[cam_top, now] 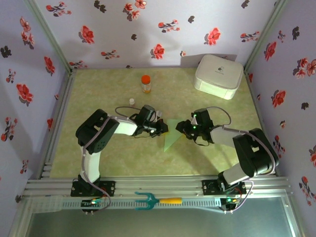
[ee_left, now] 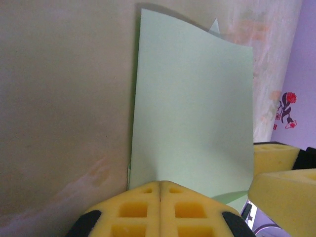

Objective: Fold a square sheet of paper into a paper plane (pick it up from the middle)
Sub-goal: Fold the wing for the fifth time at the center of the table.

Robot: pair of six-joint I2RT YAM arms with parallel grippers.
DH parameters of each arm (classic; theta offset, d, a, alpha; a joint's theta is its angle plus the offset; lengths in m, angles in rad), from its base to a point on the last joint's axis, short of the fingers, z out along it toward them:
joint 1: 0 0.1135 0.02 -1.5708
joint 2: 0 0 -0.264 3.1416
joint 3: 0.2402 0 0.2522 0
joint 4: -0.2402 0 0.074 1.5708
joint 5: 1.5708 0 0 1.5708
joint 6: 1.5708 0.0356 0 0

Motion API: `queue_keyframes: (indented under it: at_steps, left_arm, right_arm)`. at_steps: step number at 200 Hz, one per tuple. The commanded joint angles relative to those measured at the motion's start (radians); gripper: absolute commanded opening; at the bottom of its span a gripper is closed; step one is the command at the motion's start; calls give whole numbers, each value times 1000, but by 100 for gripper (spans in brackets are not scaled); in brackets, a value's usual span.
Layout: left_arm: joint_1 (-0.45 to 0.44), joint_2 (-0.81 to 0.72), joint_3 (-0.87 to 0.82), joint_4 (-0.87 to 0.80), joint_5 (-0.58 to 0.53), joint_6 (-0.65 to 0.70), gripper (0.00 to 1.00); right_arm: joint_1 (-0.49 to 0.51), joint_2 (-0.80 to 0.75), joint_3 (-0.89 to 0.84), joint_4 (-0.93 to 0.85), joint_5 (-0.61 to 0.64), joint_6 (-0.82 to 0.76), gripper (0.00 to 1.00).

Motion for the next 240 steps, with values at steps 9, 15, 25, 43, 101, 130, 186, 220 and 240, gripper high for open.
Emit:
queue_keyframes:
  at_steps: [9,15,25,43,101,130,186,220,240]
  left_arm:
    - [-2,36,-10,-82,-3,34,3]
    - [-1,35,-12,-82,-2,35,3]
    - [0,34,-13,-85,-2,38,3]
    - [0,34,-13,-86,-2,40,3]
    - [1,33,-19,-85,-2,42,3]
    - [1,15,-23,-78,-1,45,4]
    - [-7,-196,-81,-36,-124,85,33]
    - [-70,-292,-56,-204,-272,255,36]
    - [-125,-314,-35,-291,-326,360,40]
  right_arm:
    - [-29,57,45,-18,-104,-92,38]
    - [-32,65,49,-4,-118,-92,37]
    - [-39,75,57,-9,-118,-103,37]
    - [-56,88,68,-23,-118,-128,35]
    - [-83,126,120,-64,-163,-185,29]
    - [-92,147,135,-88,-165,-199,17]
    - [-86,74,66,17,-107,64,1]
    - [-64,-7,-12,104,21,292,0]
    - [-48,-40,-34,106,62,352,0]
